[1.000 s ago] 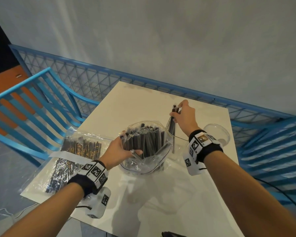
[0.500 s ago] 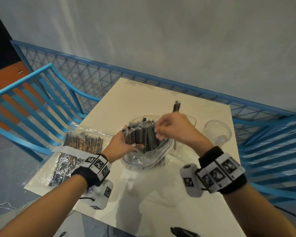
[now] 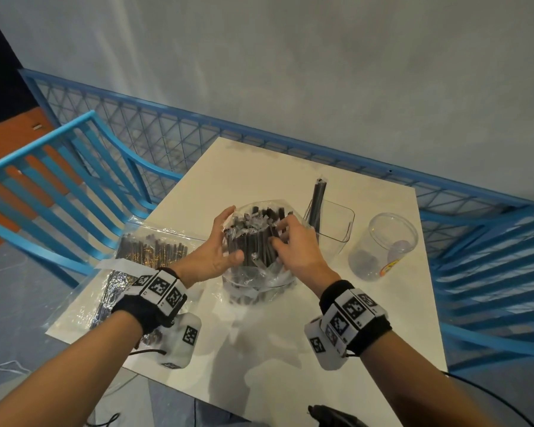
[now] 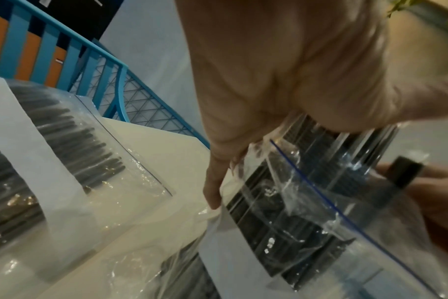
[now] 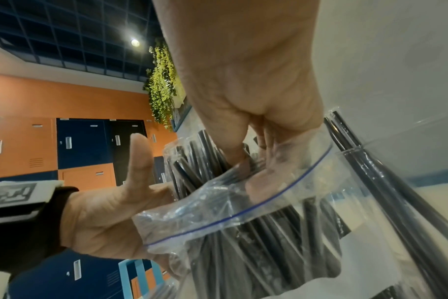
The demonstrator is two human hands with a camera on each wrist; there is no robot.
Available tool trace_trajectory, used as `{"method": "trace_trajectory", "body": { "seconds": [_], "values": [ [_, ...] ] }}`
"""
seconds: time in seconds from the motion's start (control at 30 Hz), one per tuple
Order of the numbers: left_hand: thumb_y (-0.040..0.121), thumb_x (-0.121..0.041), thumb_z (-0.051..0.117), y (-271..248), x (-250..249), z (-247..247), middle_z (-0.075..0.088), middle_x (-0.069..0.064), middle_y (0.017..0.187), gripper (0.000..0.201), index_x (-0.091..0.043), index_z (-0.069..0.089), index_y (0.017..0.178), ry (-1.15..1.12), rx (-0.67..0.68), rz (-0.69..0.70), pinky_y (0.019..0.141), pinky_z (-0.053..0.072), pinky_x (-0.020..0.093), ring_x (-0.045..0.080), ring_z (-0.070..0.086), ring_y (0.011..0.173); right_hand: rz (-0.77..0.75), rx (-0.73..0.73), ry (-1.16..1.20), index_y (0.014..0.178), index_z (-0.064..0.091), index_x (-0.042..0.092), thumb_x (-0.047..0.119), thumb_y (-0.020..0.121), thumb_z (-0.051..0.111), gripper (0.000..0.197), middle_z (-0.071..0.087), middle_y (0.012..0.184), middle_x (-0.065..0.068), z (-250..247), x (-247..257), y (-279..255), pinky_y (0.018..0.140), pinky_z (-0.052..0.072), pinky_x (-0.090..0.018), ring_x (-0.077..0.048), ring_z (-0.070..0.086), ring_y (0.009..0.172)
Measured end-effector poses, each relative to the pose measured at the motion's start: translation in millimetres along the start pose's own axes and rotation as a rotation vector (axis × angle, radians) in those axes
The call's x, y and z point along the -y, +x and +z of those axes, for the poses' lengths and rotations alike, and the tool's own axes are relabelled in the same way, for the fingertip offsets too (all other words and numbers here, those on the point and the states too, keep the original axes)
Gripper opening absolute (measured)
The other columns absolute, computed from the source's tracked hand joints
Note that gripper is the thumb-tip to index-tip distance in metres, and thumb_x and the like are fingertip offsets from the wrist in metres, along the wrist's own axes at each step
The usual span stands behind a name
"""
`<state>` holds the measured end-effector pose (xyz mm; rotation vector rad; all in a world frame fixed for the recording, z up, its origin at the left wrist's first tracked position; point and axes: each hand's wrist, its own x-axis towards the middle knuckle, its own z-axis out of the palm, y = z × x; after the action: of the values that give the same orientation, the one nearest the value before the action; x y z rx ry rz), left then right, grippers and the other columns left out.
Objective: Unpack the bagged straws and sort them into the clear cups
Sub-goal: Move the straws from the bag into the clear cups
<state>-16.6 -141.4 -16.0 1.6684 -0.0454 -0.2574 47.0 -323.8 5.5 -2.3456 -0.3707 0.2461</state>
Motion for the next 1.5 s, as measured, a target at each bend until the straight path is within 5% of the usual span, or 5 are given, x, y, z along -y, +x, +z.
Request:
{"method": "trace_trajectory", "body": {
  "seconds": [0.17,0.3,0.57,0.8,1.5],
  "values": [
    [0.063,0.003,0.087,1,6,8,0.029,-0.013,0.145,0.143,-0.037,-0.018,0.150,0.055,0.012,-0.011,0.091,0.044,0.005,-0.014,0.046,0.120,-0.020,0.043,0.016,0.123,0.059,0.010,0.011,0.093,0.060,0.030,0.063,0.084,-0.005,2,5,-2,0.069,0.055,-0.031,-0.019,0.060,0.067],
    [0.061,0.019,0.081,6,13,12,0.047,-0.010,0.133,0.126,-0.028,0.006,0.152,-0.013,-0.149,0.086,0.083,0.051,0.010,-0.011,0.059,0.110,-0.038,0.043,0.067,0.118,0.063,0.005,0.015,0.093,0.062,0.027,0.066,0.090,-0.005,0,11,-7,0.075,0.058,-0.036,-0.020,0.064,0.071],
    [0.058,-0.014,0.093,13,13,-6,0.063,-0.005,0.127,0.094,-0.022,0.044,0.138,0.081,-0.217,0.034,0.102,0.047,0.029,0.006,0.061,0.115,-0.183,-0.101,0.113,0.108,0.057,0.012,0.021,0.095,0.057,0.017,0.064,0.105,-0.001,-53,38,-11,0.075,0.056,-0.024,-0.008,0.064,0.085],
    [0.064,-0.008,0.090,15,16,-4,0.068,0.000,0.118,0.082,-0.018,0.048,0.134,0.102,-0.226,0.030,0.079,0.051,0.008,0.000,0.068,0.100,-0.286,-0.234,0.192,0.104,0.061,0.015,0.015,0.093,0.060,0.012,0.066,0.081,0.006,-112,52,-2,0.053,0.049,-0.010,0.007,0.062,0.058],
    [0.050,-0.040,0.095,16,28,-10,0.069,-0.003,0.119,0.094,-0.027,0.049,0.132,0.102,-0.234,0.000,0.095,0.050,0.033,0.012,0.067,0.107,-0.340,-0.485,0.326,0.100,0.061,0.008,0.013,0.087,0.061,0.014,0.069,0.069,-0.001,-208,39,22,0.050,0.051,-0.025,-0.012,0.062,0.049]
  ]
}}
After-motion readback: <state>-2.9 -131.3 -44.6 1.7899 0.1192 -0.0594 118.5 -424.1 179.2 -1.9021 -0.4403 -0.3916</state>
